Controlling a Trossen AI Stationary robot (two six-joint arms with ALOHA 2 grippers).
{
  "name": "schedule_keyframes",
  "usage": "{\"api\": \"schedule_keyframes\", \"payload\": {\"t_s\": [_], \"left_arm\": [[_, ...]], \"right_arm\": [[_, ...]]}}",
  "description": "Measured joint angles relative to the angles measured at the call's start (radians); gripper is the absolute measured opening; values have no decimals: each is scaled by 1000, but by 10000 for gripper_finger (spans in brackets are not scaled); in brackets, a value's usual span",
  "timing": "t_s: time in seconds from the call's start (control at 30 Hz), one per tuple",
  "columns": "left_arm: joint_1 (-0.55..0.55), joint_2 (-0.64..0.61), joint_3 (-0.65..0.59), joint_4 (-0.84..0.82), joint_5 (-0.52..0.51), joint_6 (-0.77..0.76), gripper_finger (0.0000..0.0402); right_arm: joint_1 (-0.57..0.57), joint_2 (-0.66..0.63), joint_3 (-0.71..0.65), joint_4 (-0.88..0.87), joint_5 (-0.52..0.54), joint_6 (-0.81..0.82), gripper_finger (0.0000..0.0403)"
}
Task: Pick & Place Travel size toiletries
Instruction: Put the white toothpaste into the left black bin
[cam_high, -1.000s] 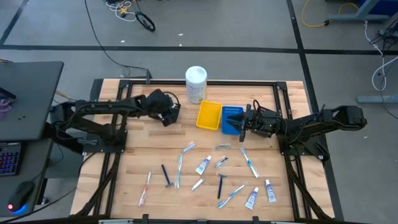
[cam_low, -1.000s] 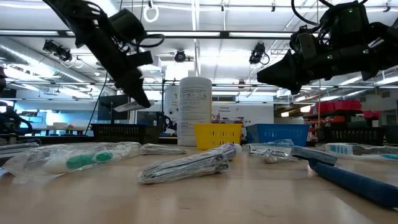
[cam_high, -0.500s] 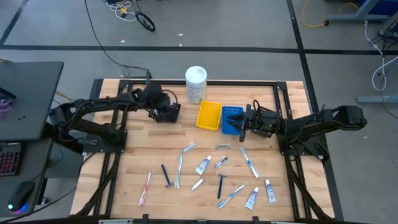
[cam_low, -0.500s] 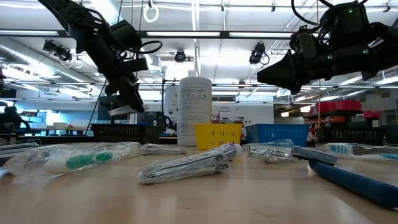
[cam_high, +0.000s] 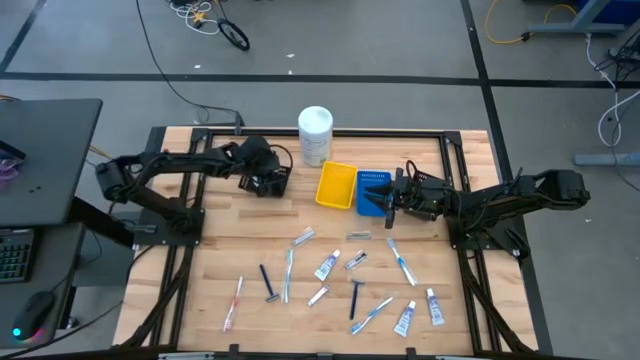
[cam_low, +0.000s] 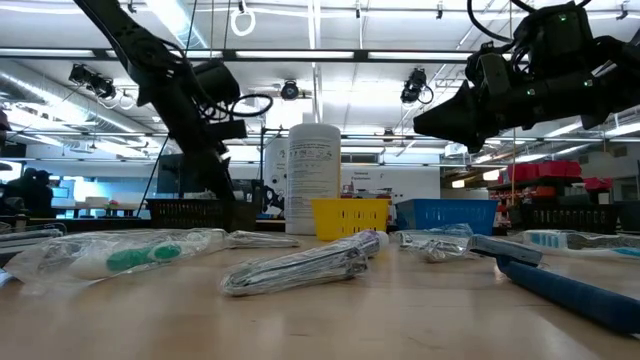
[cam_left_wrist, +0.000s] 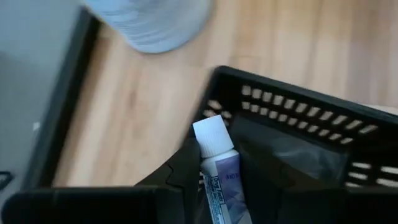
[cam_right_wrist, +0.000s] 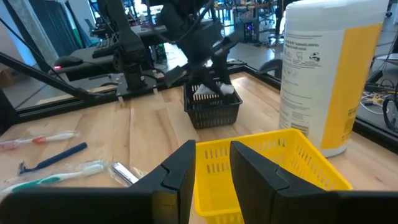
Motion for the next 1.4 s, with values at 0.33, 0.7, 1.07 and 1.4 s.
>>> {"api": "schedule_keyframes", "payload": {"t_s": [0.33, 0.7, 1.07, 1.4], "left_arm": [[0, 112, -6, -9, -16, 49, 106], [-1, 148, -4, 6, -25, 25, 119], [-3, 149, -4, 15, -47, -7, 156], [-30, 149, 61, -33, -53, -23, 171]], "right_arm": [[0, 0, 0, -7, 1, -3, 108], [0, 0, 0, -15, 1, -3, 108], [0, 0, 0, -16, 1, 0, 108], [0, 0, 0, -19, 1, 0, 108]]}}
